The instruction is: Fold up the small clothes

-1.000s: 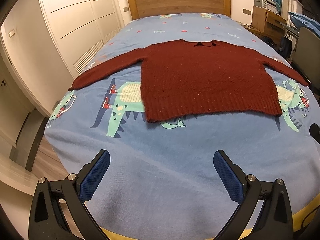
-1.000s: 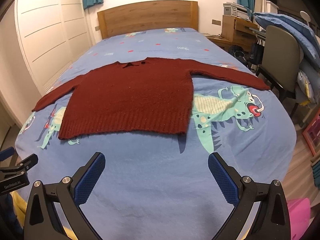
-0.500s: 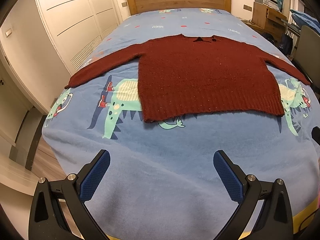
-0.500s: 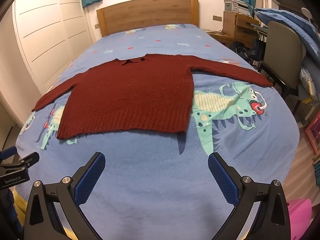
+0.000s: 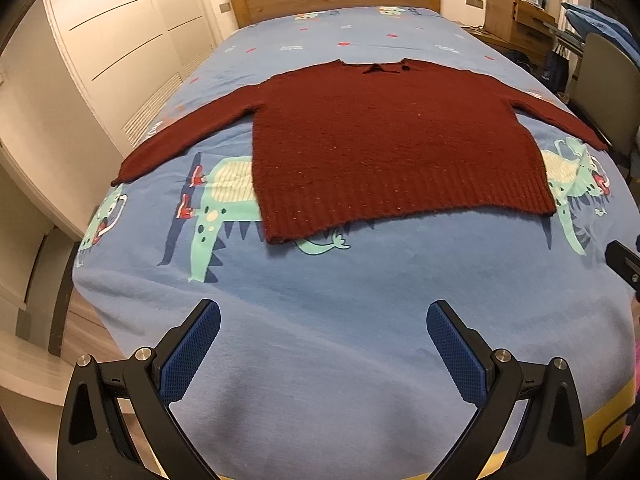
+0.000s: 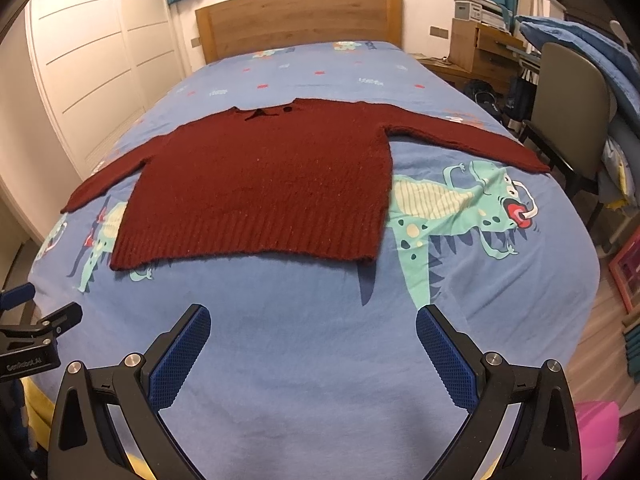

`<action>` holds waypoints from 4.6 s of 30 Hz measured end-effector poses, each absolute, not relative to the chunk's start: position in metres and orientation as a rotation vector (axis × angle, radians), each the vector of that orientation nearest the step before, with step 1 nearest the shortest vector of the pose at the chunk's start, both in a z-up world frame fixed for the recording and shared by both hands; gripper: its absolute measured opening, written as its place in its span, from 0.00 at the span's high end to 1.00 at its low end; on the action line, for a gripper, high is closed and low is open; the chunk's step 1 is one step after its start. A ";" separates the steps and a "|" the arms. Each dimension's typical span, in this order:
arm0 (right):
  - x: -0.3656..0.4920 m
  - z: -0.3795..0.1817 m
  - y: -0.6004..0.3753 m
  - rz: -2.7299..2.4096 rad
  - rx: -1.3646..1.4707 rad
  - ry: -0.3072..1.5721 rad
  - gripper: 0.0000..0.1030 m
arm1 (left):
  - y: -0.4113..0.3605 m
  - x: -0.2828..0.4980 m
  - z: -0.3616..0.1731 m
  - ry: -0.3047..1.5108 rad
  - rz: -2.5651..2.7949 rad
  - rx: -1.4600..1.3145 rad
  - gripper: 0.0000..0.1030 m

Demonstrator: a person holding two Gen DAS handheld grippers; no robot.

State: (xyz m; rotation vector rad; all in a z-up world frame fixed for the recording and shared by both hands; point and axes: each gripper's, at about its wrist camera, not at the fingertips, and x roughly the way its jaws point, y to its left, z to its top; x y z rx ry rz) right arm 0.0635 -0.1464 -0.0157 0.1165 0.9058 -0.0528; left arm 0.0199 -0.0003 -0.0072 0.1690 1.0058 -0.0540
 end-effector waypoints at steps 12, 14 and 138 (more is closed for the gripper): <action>0.062 -0.017 -0.137 -0.068 0.087 0.920 0.00 | -0.003 0.016 -0.012 1.025 -0.153 0.121 0.01; 0.062 -0.016 -0.135 -0.074 0.078 0.920 0.00 | -0.004 0.015 -0.012 1.026 -0.170 0.115 0.01; 0.388 -0.089 -0.591 -0.163 1.103 0.542 0.91 | 0.031 0.203 -0.032 1.206 0.048 -0.214 0.01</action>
